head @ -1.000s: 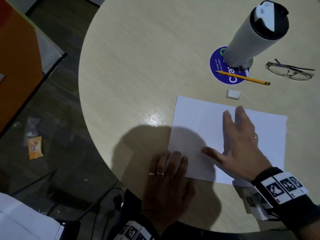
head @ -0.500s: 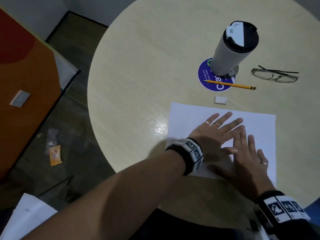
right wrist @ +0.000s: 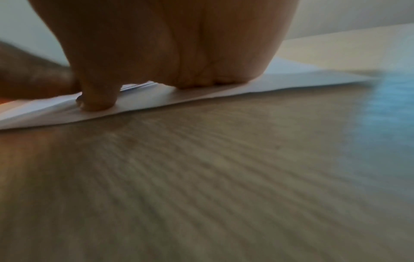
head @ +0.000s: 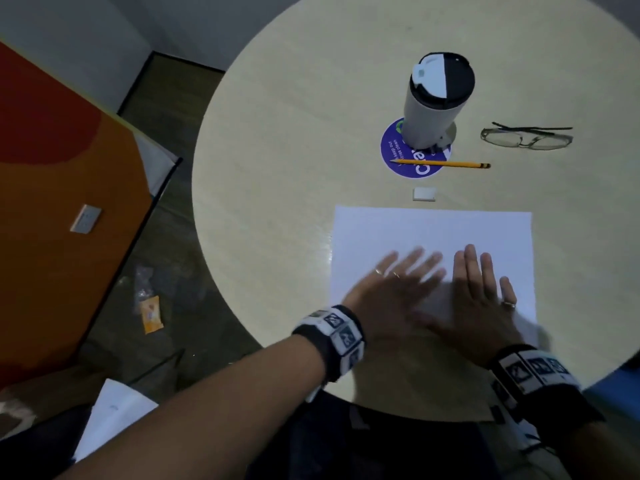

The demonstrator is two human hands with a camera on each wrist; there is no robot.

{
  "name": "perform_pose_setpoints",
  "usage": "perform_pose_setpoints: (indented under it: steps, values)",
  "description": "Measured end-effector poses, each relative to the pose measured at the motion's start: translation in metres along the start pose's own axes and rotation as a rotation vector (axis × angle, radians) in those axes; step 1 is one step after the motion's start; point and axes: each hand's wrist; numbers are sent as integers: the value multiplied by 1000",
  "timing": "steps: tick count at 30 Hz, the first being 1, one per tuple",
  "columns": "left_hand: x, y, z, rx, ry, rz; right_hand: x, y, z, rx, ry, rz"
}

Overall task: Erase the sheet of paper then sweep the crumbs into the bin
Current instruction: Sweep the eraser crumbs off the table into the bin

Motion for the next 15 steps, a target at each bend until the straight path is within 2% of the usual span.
perform_pose_setpoints:
  steps: [1, 2, 3, 4, 6, 7, 8, 9, 10, 12, 13, 14, 15]
  values:
    - [10, 5, 0, -55, 29, -43, 0, 1, 1, -1, -8, -8]
    - [25, 11, -10, -65, -14, -42, 0, 1, 1, -2, -18, -16]
    - [44, 17, -26, -21, -134, -32, 0, 2, 1, -3, -26, -15]
    - [65, 21, -45, 45, -321, -18, 0, 3, 1, -5, -31, -8]
    - [104, 24, -79, 219, -792, 34, -1, 5, -1, -8, -22, -12]
    - [113, 23, -88, 308, -974, 25, -1, 5, -2, -6, -7, -25]
    - [114, 20, -87, 365, -1045, 15, -1, 4, -3, 0, 9, -39]
    - [106, 15, -78, 358, -985, 31, -2, 2, -5, 6, 24, -60]
    - [94, 9, -63, 303, -823, 56, -3, 0, -6, 12, 37, -86]
    - [72, 3, -30, 195, -298, 42, -3, -5, -9, 31, 59, -128]
    - [66, 5, -22, 124, -87, -2, -3, -6, -9, 39, 66, -142]
    - [65, 8, -22, 64, -7, -52, -4, -9, -9, 46, 74, -157]
    - [68, 14, -32, 24, -74, -76, -5, -11, -8, 49, 77, -174]
Point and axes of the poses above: each hand's wrist, its own x-axis away from the middle knuckle, its own y-axis out of the palm, z = x × y, and after that the axes turned 3 degrees about -z, right-handed
